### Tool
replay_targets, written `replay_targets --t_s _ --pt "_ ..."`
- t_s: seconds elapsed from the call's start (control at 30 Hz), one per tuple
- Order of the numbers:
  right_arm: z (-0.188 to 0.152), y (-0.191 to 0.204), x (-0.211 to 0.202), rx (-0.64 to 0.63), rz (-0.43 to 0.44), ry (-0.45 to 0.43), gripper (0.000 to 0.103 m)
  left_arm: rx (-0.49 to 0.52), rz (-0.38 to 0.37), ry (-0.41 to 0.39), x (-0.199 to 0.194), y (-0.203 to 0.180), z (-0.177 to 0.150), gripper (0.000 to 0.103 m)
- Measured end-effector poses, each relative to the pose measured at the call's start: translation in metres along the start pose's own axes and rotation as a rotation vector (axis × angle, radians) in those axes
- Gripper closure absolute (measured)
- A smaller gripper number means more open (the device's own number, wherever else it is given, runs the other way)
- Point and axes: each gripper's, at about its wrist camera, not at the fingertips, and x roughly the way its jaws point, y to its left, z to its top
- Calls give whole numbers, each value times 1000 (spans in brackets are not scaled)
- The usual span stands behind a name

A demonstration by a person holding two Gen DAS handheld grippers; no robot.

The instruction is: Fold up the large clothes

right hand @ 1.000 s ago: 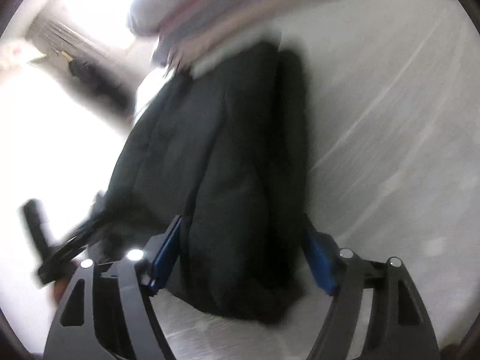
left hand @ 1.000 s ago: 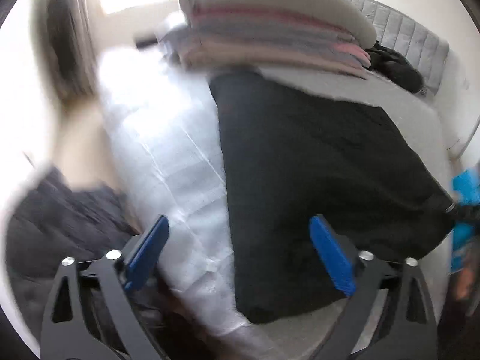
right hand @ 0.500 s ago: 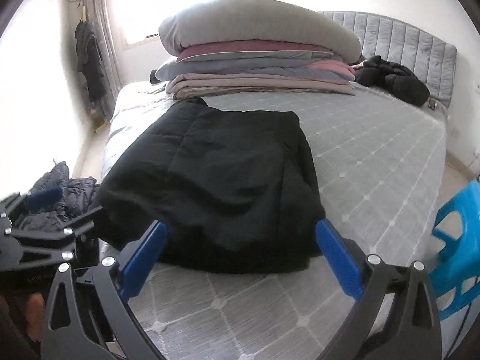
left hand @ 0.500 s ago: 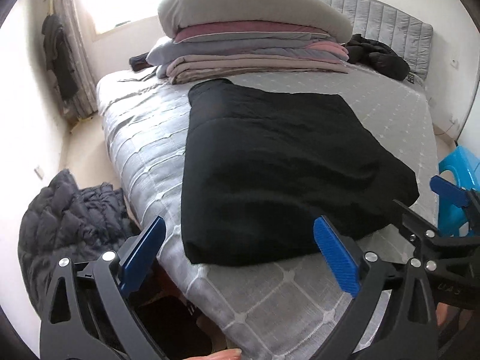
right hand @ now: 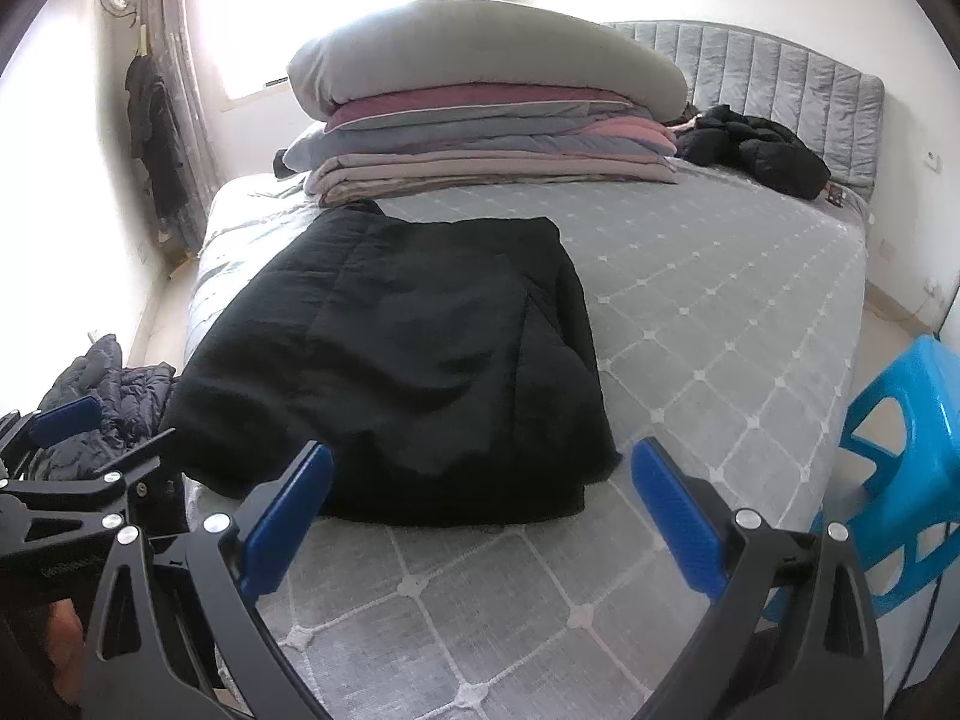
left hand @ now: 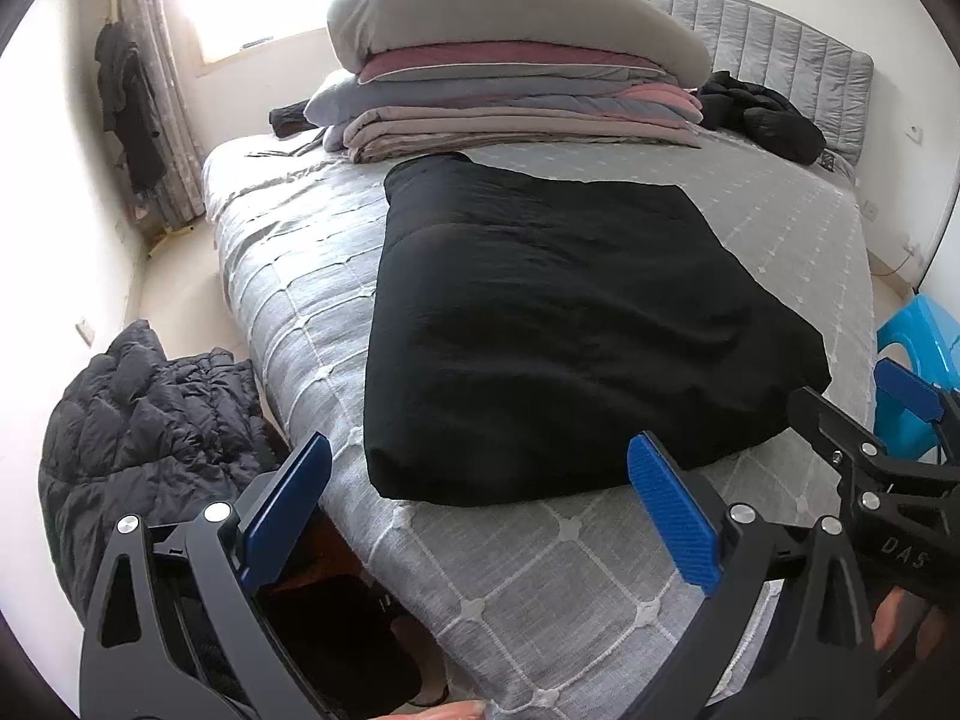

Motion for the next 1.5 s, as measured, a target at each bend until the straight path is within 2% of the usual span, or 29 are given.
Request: replay_targets --t_s 1.5 --pt "-8 1 17 4 13 54 7 2 -5 20 13 -3 -4 8"
